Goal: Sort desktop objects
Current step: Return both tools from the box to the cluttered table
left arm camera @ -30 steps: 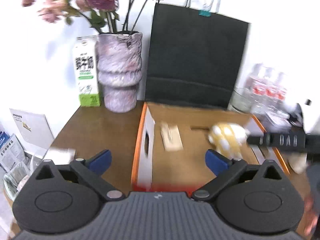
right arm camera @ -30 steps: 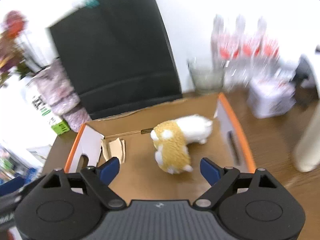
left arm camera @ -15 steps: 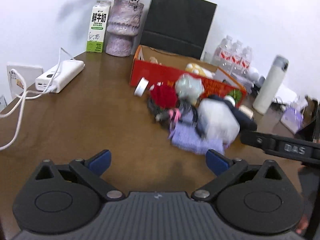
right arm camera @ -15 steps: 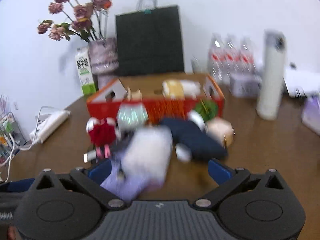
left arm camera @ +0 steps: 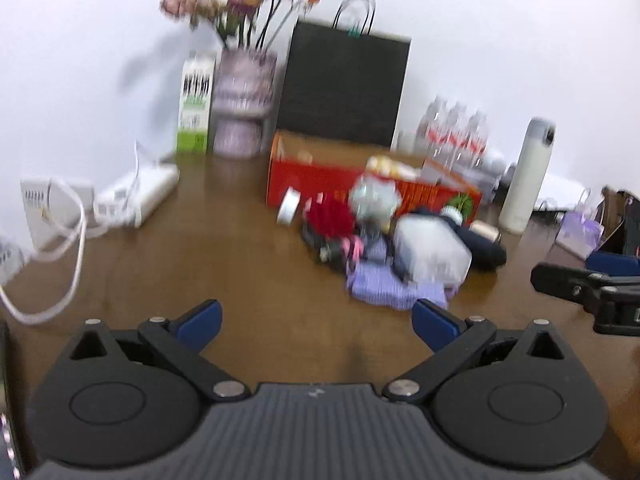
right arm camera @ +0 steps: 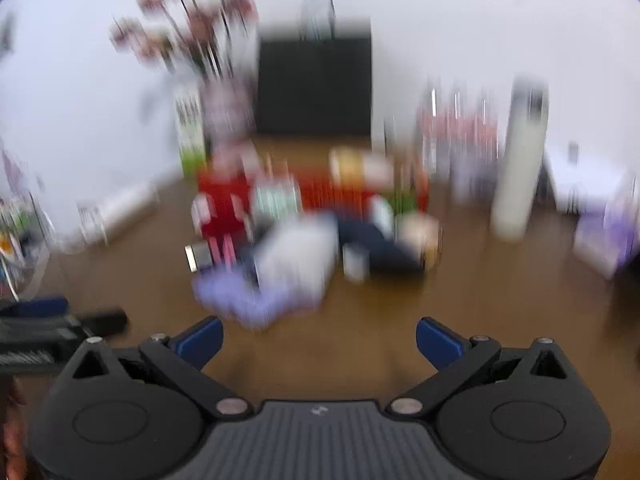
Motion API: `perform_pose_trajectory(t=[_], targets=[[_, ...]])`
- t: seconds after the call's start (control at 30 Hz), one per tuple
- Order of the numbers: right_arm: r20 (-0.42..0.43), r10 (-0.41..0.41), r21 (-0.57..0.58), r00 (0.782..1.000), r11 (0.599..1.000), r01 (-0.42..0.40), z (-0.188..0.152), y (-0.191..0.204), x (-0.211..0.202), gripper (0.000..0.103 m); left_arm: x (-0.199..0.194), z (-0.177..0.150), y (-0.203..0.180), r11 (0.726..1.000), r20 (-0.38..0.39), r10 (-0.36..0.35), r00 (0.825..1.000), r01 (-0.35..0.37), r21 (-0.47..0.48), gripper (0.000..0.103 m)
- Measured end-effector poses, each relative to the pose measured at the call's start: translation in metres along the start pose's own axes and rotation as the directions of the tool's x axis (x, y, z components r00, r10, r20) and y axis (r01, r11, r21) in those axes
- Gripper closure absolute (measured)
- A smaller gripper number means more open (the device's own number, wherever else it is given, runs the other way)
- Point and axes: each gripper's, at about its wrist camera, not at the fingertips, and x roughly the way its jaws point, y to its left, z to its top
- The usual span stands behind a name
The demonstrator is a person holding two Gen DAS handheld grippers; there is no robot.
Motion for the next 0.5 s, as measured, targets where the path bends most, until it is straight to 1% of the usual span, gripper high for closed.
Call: perform_pose_trajectory(t=[0.03,0.07,0.1,0.13,0.17,0.2,0.23,0.27,0.3,0.33,0.37,0.4,0.43,0.47,0.5], targets=[[0.076,0.017,-0.024,0.997,1.000,-0.015,-0.003,0.000,-0.007,0.000,-0.001,0.001,0.001,1.000,0.028,-0.012,1.000,0.012,0.006,0.000],[0.115,0.042,-0.044,0.992,0.998,-0.037,-0.011,-0.001,-0.005,0.000,-0.001,0.002,0.000,1.000,0.041,-0.016,0.999,0.015,0.006,0.000],[0.052,0.052,-0.074,0.997,0.996,-0.048,-0.018,0.000,0.006,0.000,0.000,0.003,0.001,1.000,0.038,-0.026,0.999,0.026,0.006,0.000],[-0.074,0.034,-0.100,0.997,0.994,-0.041,-0.023,0.002,0.022,0.001,0.003,0.004,0.002,0.999,0.018,-0.040,0.999,0.040,0.006,0.000],[-0.161,0.007,-0.097,0.987,0.995,-0.023,-0.029,0.003,0.036,0.010,0.007,0.005,0.002,0.999,-0.008,-0.045,0.999,0.045,0.011,0.000],[-0.173,0.001,-0.073,0.985,0.997,-0.014,-0.035,0.001,0.041,0.014,0.011,0.006,0.002,0.999,-0.028,-0.041,0.999,0.041,0.016,0.000],[-0.166,0.012,-0.038,0.986,0.999,-0.018,-0.037,-0.002,0.042,0.016,0.015,0.006,0.002,0.999,-0.043,-0.025,0.999,0.026,0.019,0.000],[-0.147,0.029,-0.001,0.989,1.000,-0.029,-0.033,-0.006,0.039,0.016,0.016,0.008,0.001,1.000,-0.049,-0.013,0.999,0.014,0.019,0.000],[-0.104,0.028,0.033,0.994,0.999,-0.025,-0.025,-0.007,0.032,0.016,0.016,0.010,0.000,0.999,-0.035,-0.020,0.999,0.021,0.026,0.000],[-0.036,0.023,0.047,0.999,0.999,-0.021,-0.016,-0.008,0.021,0.008,0.018,0.013,-0.003,0.998,-0.009,-0.034,0.999,0.034,0.046,0.000],[0.064,0.016,0.038,0.998,0.999,-0.019,-0.010,-0.009,0.010,0.000,0.023,0.015,-0.006,0.997,-0.007,-0.032,0.999,0.032,0.066,0.000],[0.110,0.012,0.029,0.994,0.999,-0.015,-0.007,-0.009,0.009,0.000,0.035,0.018,-0.010,0.996,-0.030,-0.016,0.999,0.018,0.087,0.000],[0.062,0.032,0.029,0.998,0.999,-0.034,-0.003,-0.011,0.020,0.000,0.049,0.022,-0.013,0.995,-0.070,0.005,0.998,0.002,0.097,0.000],[-0.043,0.069,0.042,0.997,0.997,-0.068,0.001,-0.016,0.038,0.009,0.059,0.026,-0.013,0.996,-0.099,0.006,0.995,0.003,0.086,0.000],[-0.081,0.083,0.069,0.993,0.995,-0.077,0.004,-0.021,0.049,0.021,0.067,0.031,-0.011,0.998,-0.106,-0.013,0.994,0.019,0.056,0.000]])
